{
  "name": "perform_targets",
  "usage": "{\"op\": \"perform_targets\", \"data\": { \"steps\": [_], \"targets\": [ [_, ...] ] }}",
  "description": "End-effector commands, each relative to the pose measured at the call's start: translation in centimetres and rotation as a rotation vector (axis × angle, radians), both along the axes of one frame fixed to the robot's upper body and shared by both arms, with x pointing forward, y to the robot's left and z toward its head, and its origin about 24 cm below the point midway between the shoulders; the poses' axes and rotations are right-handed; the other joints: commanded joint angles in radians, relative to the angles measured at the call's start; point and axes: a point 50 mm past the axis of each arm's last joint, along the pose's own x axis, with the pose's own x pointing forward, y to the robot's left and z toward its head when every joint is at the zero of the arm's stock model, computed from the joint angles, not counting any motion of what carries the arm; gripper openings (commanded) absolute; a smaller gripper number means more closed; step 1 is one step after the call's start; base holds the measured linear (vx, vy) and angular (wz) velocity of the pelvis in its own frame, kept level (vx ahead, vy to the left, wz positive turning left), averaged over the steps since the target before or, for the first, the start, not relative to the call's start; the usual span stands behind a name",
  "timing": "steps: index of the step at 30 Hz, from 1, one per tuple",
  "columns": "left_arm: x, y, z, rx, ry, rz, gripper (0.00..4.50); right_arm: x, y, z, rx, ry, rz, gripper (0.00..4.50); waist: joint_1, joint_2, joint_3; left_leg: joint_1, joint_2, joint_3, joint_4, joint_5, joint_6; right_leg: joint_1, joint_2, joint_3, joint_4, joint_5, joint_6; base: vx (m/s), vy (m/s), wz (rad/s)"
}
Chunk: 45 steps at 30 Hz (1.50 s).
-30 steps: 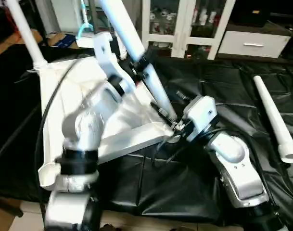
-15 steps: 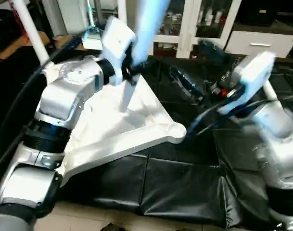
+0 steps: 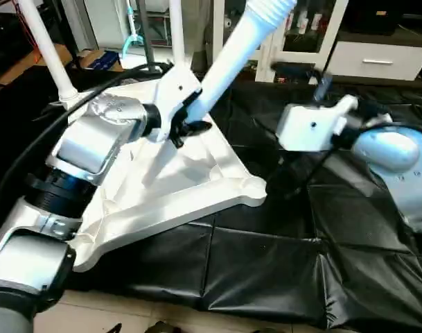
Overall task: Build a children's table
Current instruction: Insert table leg to table base
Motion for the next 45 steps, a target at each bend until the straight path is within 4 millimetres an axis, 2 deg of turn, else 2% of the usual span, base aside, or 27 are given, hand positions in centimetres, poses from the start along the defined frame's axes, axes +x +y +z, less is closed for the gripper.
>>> {"op": "perform_targets", "data": {
  "steps": [1, 2, 5, 6, 7, 8, 12, 16, 17, 19, 20, 24, 27, 30, 31, 36, 37, 40, 41, 42, 45],
  "targets": [
    [-0.2, -0.5, 0.0, -0.072, 0.065, -0.007, 1.74, 0.3, 0.8, 0.5, -0.034, -0.098, 0.031, 4.5, 0.0, -0.002, -0.078, 0.032, 0.025, -0.015, -0.068, -0.229, 0.003, 0.047, -0.026, 0.014, -0.056, -0.158, -0.267, 0.0, 0.0, 0.0],
    [-0.2, -0.7, 0.0, -0.082, 0.077, -0.013, 1.74, 0.3, 0.9, 0.5, -0.042, -0.108, 0.034, 4.5, -0.001, -0.006, -0.077, 0.031, 0.025, -0.016, -0.069, -0.239, 0.005, 0.05, -0.024, 0.013, -0.058, -0.168, -0.266, 0.0, 0.0, 0.0],
    [-0.3, -0.9, -0.1, -0.092, 0.091, -0.019, 1.74, 0.4, 1.0, 0.6, -0.051, -0.119, 0.038, 4.5, -0.003, -0.006, -0.077, 0.031, 0.025, -0.017, -0.069, -0.247, 0.012, 0.052, -0.024, 0.014, -0.058, -0.176, -0.256, 0.0, 0.0, 0.0],
    [-0.7, -1.6, -0.1, -0.138, 0.148, -0.051, 1.74, 0.7, 1.3, 0.5, -0.102, -0.162, 0.07, 4.5, -0.003, -0.011, -0.079, 0.03, 0.025, -0.017, -0.068, -0.23, 0.015, 0.053, -0.025, 0.014, -0.055, -0.164, -0.256, 0.0, 0.0, 0.0],
    [-0.9, -1.8, -0.1, -0.154, 0.175, -0.069, 1.74, 0.9, 1.5, 0.6, -0.126, -0.191, 0.094, 4.5, -0.004, -0.01, -0.079, 0.03, 0.025, -0.017, -0.068, -0.227, 0.014, 0.051, -0.025, 0.012, -0.055, -0.164, -0.261, 0.0, 0.0, 0.0],
    [-1.1, -2.1, 0.1, -0.172, 0.196, -0.09, 1.74, 1.0, 1.6, 0.7, -0.145, -0.213, 0.108, 4.5, -0.005, -0.015, -0.078, 0.03, 0.023, -0.014, -0.066, -0.228, 0.02, 0.051, -0.023, 0.012, -0.057, -0.169, -0.265, 0.0, 0.0, 0.0],
    [-1.6, -2.5, 0.4, -0.205, 0.238, -0.133, 1.74, 1.7, 1.6, 0.9, -0.205, -0.261, 0.131, 4.5, -0.001, -0.011, -0.08, 0.032, 0.024, -0.013, -0.061, -0.203, 0.038, 0.049, -0.024, 0.012, -0.052, -0.136, -0.281, 0.0, 0.0, 0.0],
    [-1.9, -2.7, 0.6, -0.217, 0.259, -0.16, 1.74, 2.1, 1.5, 1.1, -0.25, -0.278, 0.134, 4.5, -0.004, -0.011, -0.081, 0.028, 0.022, -0.014, -0.06, -0.193, 0.048, 0.054, -0.02, 0.01, -0.048, -0.114, -0.287, 0.0, 0.0, 0.0],
    [-2.1, -2.9, 0.9, -0.226, 0.281, -0.19, 1.74, 2.5, 1.4, 1.5, -0.291, -0.303, 0.143, 4.5, -0.004, -0.017, -0.079, 0.027, 0.021, -0.013, -0.059, -0.197, 0.056, 0.054, -0.021, 0.01, -0.049, -0.125, -0.283, 0.0, 0.0, 0.0],
    [-2.2, -3.0, 1.1, -0.229, 0.293, -0.208, 1.74, 2.6, 1.4, 1.8, -0.312, -0.32, 0.152, 4.5, -0.006, -0.016, -0.079, 0.028, 0.02, -0.013, -0.058, -0.209, 0.053, 0.053, -0.02, 0.009, -0.05, -0.153, -0.279, 0.0, 0.0, 0.0],
    [-2.3, -3.1, 1.8, -0.216, 0.305, -0.253, 1.74, 3.2, 1.3, 2.6, -0.39, -0.361, 0.162, 4.5, -0.008, -0.017, -0.077, 0.027, 0.021, -0.014, -0.057, -0.217, 0.049, 0.051, -0.021, 0.009, -0.05, -0.166, -0.278, 0.0, 0.0, 0.0],
    [-2.1, -3.0, 2.2, -0.182, 0.288, -0.268, 1.74, 3.9, 1.0, 2.9, -0.454, -0.377, 0.144, 4.5, -0.016, -0.018, -0.073, 0.029, 0.019, -0.013, -0.058, -0.258, 0.039, 0.048, -0.016, 0.008, -0.053, -0.196, -0.27, 0.0, 0.0, 0.0],
    [-2.0, -3.0, 2.1, -0.143, 0.279, -0.279, 1.73, 4.6, 0.8, 2.7, -0.512, -0.377, 0.135, 4.5, -0.018, -0.015, -0.073, 0.026, 0.018, -0.013, -0.058, -0.256, 0.038, 0.049, -0.016, 0.009, -0.052, -0.178, -0.268, 0.0, 0.0, 0.0],
    [-1.9, -3.2, 2.2, -0.12, 0.277, -0.294, 1.73, 4.9, 0.8, 2.4, -0.546, -0.368, 0.152, 4.5, -0.023, -0.017, -0.075, 0.024, 0.016, -0.013, -0.056, -0.257, 0.038, 0.051, -0.015, 0.008, -0.051, -0.166, -0.274, 0.0, 0.0, 0.0],
    [-1.9, -3.2, 2.2, -0.12, 0.277, -0.294, 1.73, 4.9, 0.8, 2.4, -0.546, -0.368, 0.152, 4.21, -0.024, -0.018, -0.077, 0.024, 0.018, -0.014, -0.055, -0.251, 0.04, 0.053, -0.017, 0.009, -0.049, -0.157, -0.278, 0.0, 0.0, 0.0],
    [-2.0, -3.5, 2.4, -0.11, 0.273, -0.311, 1.73, 5.0, 1.0, 2.1, -0.559, -0.363, 0.182, 3.96, -0.027, -0.022, -0.077, 0.022, 0.018, -0.012, -0.051, -0.219, 0.065, 0.054, -0.017, 0.009, -0.045, -0.121, -0.29, 0.0, 0.0, 0.0],
    [-1.9, -3.5, 2.5, -0.103, 0.269, -0.315, 1.73, 5.0, 1.1, 1.9, -0.566, -0.362, 0.2, 3.74, -0.027, -0.023, -0.077, 0.022, 0.018, -0.012, -0.051, -0.221, 0.065, 0.055, -0.016, 0.008, -0.046, -0.126, -0.29, 0.0, 0.0, 0.0],
    [-1.5, -3.4, 2.5, -0.087, 0.255, -0.296, 1.73, 4.9, 1.1, 1.5, -0.595, -0.347, 0.234, 3.69, -0.028, -0.022, -0.074, 0.025, 0.018, -0.011, -0.051, -0.246, 0.061, 0.05, -0.016, 0.008, -0.05, -0.16, -0.285, 0.0, 0.0, 0.0],
    [-1.4, -3.3, 2.5, -0.079, 0.245, -0.287, 1.73, 5.0, 0.9, 1.1, -0.613, -0.324, 0.239, 3.42, -0.028, -0.023, -0.074, 0.024, 0.017, -0.012, -0.052, -0.251, 0.059, 0.052, -0.015, 0.008, -0.049, -0.163, -0.283, 0.0, 0.0, 0.0],
    [-1.4, -3.3, 2.5, -0.079, 0.245, -0.287, 1.73, 5.0, 0.9, 1.1, -0.613, -0.324, 0.239, 3.42, -0.028, -0.023, -0.074, 0.024, 0.018, -0.012, -0.052, -0.258, 0.059, 0.051, -0.016, 0.008, -0.05, -0.167, -0.282, 0.0, 0.0, 0.0],
    [-1.2, -3.2, 2.6, -0.062, 0.229, -0.279, 1.73, 5.1, 0.8, 0.5, -0.64, -0.293, 0.242, 3.14, -0.029, -0.022, -0.076, 0.023, 0.018, -0.012, -0.051, -0.25, 0.063, 0.052, -0.015, 0.008, -0.047, -0.144, -0.287, 0.0, 0.0, 0.0]
  ]
}}
